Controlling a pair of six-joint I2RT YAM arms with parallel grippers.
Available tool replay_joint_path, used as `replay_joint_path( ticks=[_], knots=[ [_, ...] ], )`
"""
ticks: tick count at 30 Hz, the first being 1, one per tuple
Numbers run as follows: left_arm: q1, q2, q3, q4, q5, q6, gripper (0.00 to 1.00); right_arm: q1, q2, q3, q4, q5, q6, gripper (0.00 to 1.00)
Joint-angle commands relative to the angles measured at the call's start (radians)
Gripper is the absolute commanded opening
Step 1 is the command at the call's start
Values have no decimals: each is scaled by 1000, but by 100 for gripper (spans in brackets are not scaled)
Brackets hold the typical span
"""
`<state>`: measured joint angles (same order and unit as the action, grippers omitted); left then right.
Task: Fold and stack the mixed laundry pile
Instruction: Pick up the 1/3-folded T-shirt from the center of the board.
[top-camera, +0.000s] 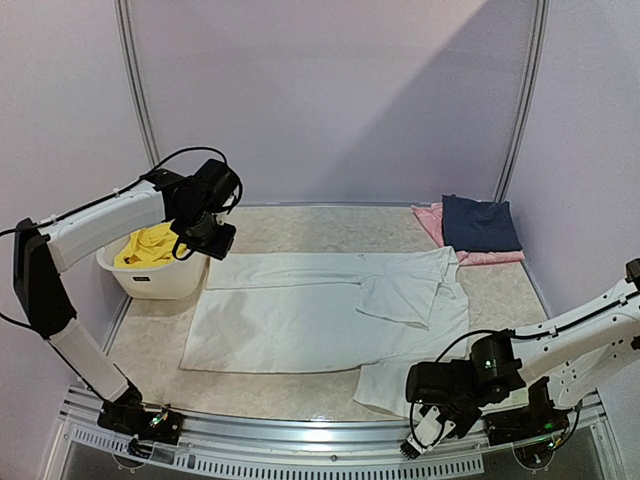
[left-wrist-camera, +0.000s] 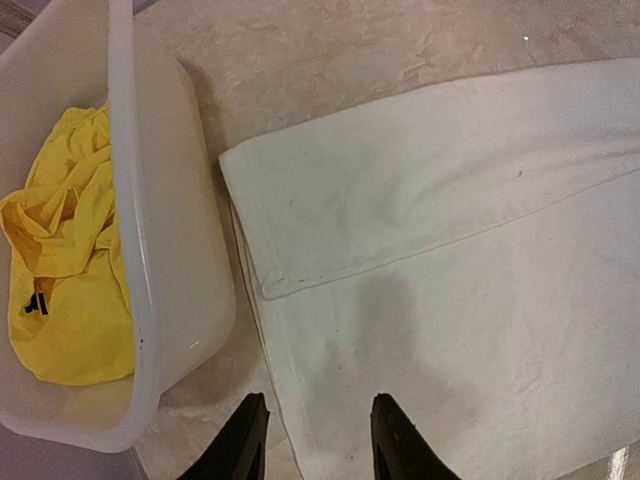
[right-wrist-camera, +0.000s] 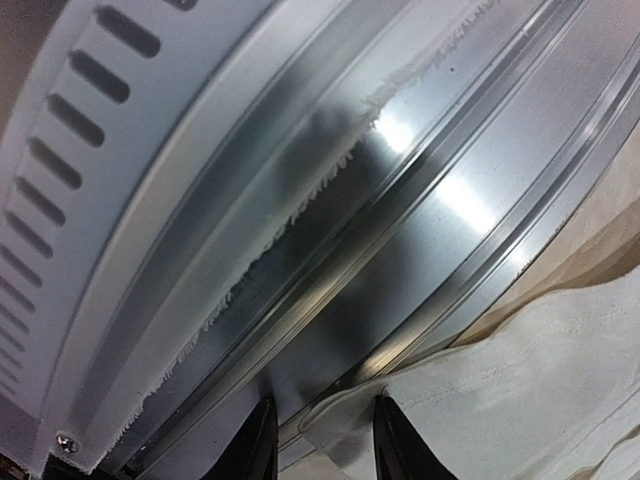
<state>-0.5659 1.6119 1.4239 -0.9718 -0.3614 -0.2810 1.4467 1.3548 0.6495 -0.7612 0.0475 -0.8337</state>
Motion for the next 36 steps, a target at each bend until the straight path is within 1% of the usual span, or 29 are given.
replay_joint_path(
  ticks=[1,3,4,5,7,8,11,15,18,21,27,32,34,36],
  knots=[
    [-3,-24,-8,-21,-16,0,37,6,19,-27,57,67,18,30],
    [-3,-25,-8,-31,-18,-3,37,6,30,-26,60,84,20,20],
    [-3,-25,-9,-40,-14,-5,37,6,38,-22,61,95,23,12],
    [-4,-26,-10,-54,-12,-9,37,6,38,-19,57,103,31,7],
    [-5,-31,-29,-81,0,-26,37,6,23,-11,49,115,45,2],
    [-9,-39,-47,-87,11,-37,37,7,-3,-8,45,121,52,0],
    [-31,-79,-128,-90,38,-96,37,-2,-82,4,24,131,73,0],
    [-89,-136,-271,-79,80,-198,36,-84,-132,13,0,97,87,0],
    [-139,-154,-365,-72,89,-323,36,-131,-190,9,4,81,85,0],
    [-150,-179,-456,-65,97,-472,36,-153,-206,13,5,81,87,0],
    [-150,-296,-588,-122,42,-677,37,-157,-215,17,4,76,91,0],
    [-131,-466,-744,-60,99,-804,43,-157,-227,16,8,69,93,0],
    [-113,-535,-799,-23,116,-832,45,-157,-229,16,5,65,93,0],
    [-77,-567,-847,6,142,-838,45,-157,-234,16,6,64,92,0]
  ],
)
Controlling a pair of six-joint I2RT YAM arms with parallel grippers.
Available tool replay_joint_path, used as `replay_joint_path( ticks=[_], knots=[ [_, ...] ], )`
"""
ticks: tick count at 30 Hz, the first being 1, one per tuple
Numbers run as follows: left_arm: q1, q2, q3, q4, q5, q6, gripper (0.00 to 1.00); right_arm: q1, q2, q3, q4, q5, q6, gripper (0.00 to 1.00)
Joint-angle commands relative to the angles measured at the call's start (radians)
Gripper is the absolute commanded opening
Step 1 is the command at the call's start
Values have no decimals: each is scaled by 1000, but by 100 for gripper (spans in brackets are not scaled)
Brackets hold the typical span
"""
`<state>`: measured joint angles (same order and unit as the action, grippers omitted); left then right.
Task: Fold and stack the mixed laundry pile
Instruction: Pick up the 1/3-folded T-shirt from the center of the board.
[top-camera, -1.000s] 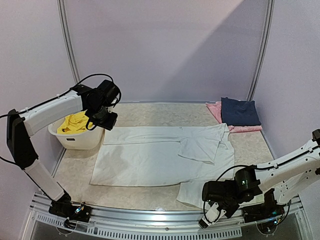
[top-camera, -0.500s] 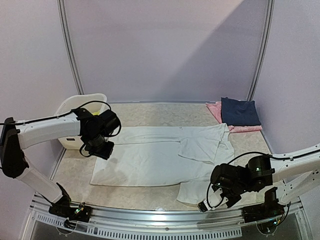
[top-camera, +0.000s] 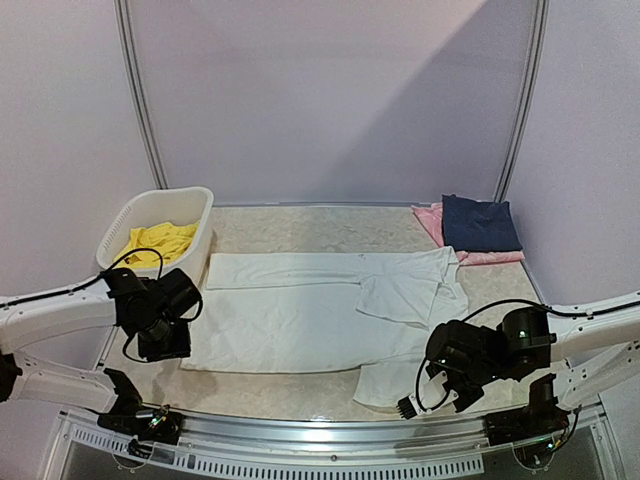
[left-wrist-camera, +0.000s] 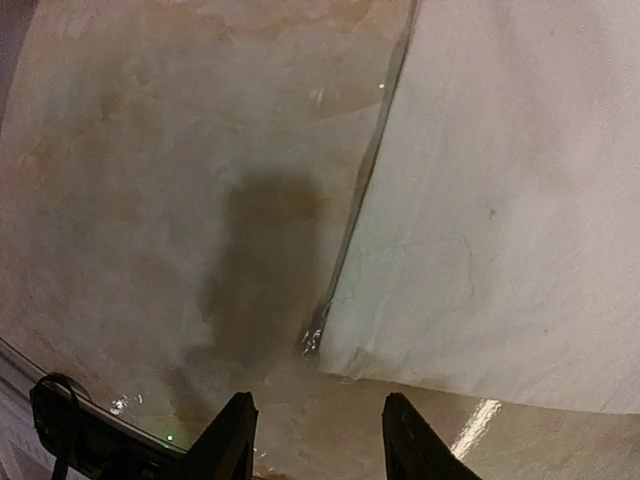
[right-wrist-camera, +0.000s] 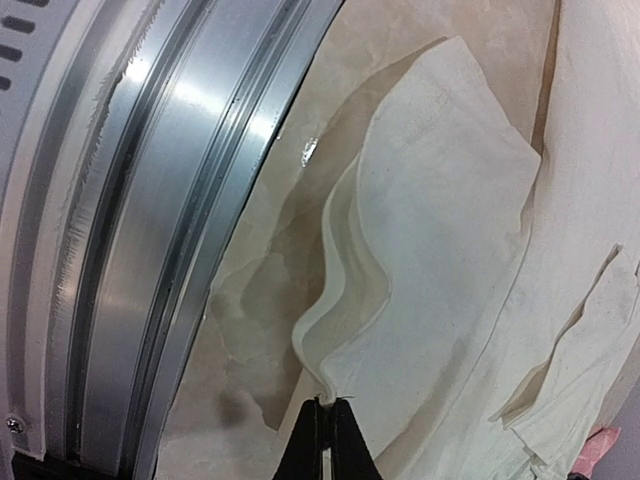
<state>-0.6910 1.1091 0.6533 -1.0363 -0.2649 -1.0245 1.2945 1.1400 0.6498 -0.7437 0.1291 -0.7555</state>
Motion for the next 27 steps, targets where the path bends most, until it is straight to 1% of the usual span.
replay_joint_path(
  ticks=[1,6,9,14,18,23,24,25,27],
  knots=[
    [67,-76,-101,90,60,-93,44,-5,-21,16,-10,-19,13,0],
    [120,-58,-183,214,120,-67,41,-5,-24,16,-10,-18,13,0],
    [132,-15,-194,279,139,-42,38,-4,-22,16,-10,-17,15,0],
    [136,49,-202,331,177,-26,34,-5,-16,16,-13,-13,15,0],
    [136,37,-204,318,180,-28,26,-5,-13,16,-15,-8,16,0],
    [136,-16,-171,231,146,-13,15,-4,-7,20,-16,-4,18,0],
    [136,-26,-159,201,140,-11,16,-5,-6,20,-16,-3,18,0],
    [136,-35,-149,183,133,-10,20,-5,-5,21,-19,-2,18,0],
    [136,-56,-134,155,133,-12,30,-4,-1,24,-21,-1,19,0]
  ],
)
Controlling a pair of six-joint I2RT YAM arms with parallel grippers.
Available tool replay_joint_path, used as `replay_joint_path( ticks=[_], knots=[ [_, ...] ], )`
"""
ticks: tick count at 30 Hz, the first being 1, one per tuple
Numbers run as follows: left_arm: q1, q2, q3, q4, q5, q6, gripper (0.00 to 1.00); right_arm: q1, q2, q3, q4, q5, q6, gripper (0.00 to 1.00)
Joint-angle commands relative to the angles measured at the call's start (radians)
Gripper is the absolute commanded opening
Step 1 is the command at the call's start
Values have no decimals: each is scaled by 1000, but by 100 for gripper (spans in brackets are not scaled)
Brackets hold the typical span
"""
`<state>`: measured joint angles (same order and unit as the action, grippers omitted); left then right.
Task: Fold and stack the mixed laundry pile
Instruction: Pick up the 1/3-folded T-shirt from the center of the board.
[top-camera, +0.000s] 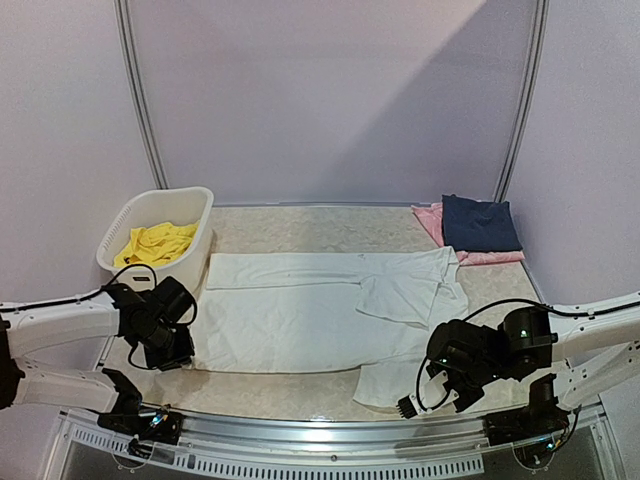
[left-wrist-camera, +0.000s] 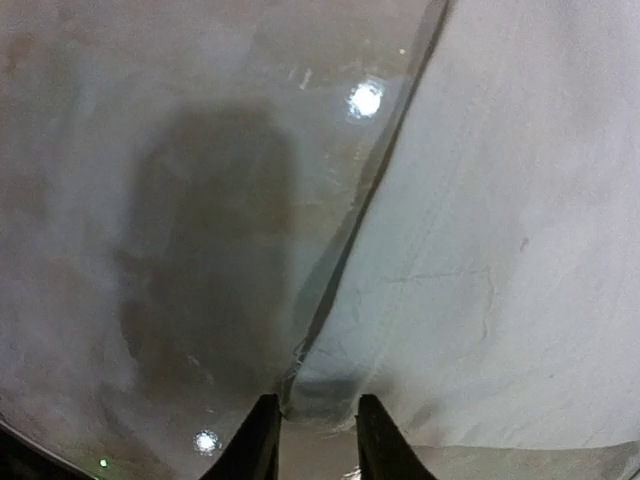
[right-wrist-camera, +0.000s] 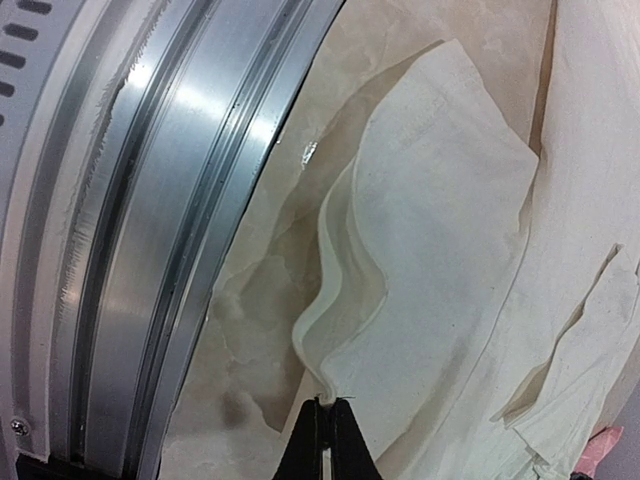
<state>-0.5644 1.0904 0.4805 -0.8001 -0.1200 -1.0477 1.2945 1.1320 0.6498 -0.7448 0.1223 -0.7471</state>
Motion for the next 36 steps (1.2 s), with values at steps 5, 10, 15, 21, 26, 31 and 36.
replay_joint_path(
  ticks=[5,10,15,21,26,31,36],
  knots=[
    [6,-130,26,-100,-16,-28,37,-5,12,26,-23,7,12,0],
    [9,-131,-50,-34,41,-42,35,-4,15,28,-22,7,14,0],
    [9,-49,-66,14,50,-23,34,-6,17,30,-28,3,14,0],
    [9,-23,-80,54,42,-15,26,-6,18,29,-29,4,17,0],
    [9,-22,-68,54,20,6,16,-6,17,28,-25,7,17,0],
    [8,-41,7,20,-21,52,0,-55,-1,33,-23,30,15,0],
    [6,-54,119,-44,-55,98,0,-192,-67,73,-41,35,1,0]
  ],
)
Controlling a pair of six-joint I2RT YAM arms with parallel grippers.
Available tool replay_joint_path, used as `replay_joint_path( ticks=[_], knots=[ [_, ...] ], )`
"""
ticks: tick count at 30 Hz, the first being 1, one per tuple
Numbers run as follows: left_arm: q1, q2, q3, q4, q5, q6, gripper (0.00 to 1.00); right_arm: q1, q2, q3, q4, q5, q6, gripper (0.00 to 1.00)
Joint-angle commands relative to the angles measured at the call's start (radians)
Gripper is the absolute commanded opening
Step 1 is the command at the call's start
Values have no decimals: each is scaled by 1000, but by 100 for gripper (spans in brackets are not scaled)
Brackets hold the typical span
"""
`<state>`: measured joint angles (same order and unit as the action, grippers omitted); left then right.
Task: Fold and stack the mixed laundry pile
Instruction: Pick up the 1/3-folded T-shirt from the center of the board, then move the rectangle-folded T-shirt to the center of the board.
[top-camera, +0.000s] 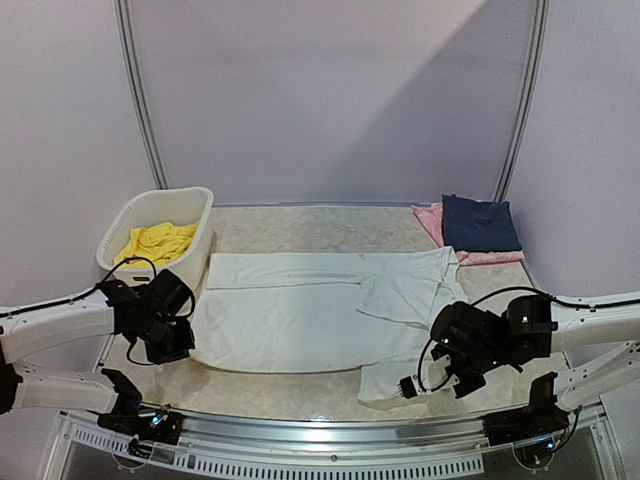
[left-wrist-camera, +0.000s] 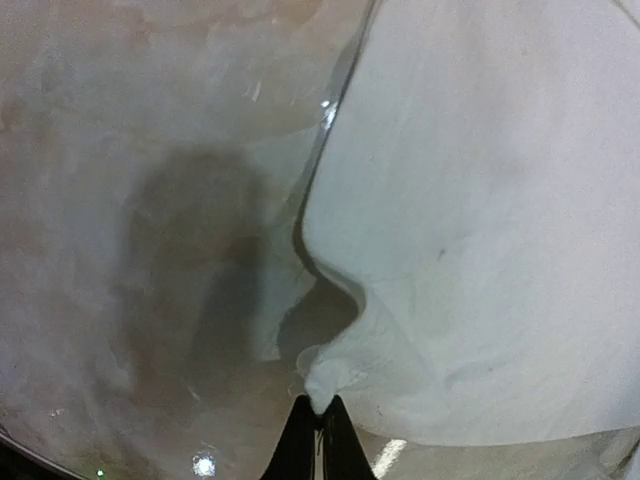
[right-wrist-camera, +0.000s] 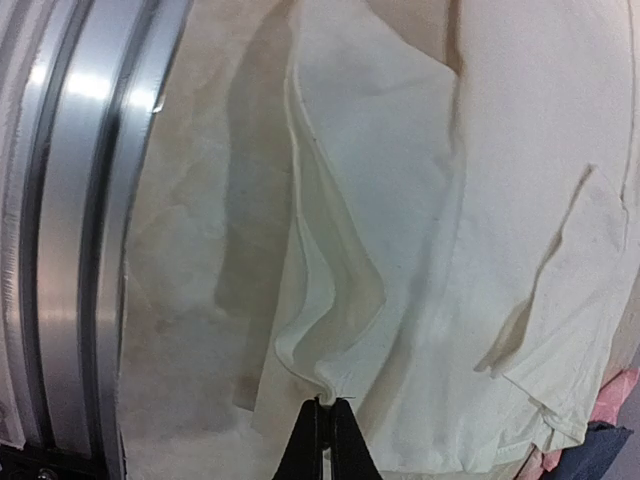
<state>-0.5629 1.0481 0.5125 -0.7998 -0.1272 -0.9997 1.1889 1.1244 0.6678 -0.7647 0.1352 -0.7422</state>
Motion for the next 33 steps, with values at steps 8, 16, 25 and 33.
replay_joint_path(
  ticks=[8,16,25,33],
  knots=[
    [4,-1,205,-100,-96,95,0,-267,-133,118,-16,93,-22,0],
    [8,52,264,-100,-148,142,0,-339,-139,153,33,198,-37,0],
    [26,255,384,-49,-168,251,0,-382,-111,197,123,284,-103,0],
    [66,415,501,-28,-205,332,0,-436,-59,239,246,308,-173,0]
  ],
)
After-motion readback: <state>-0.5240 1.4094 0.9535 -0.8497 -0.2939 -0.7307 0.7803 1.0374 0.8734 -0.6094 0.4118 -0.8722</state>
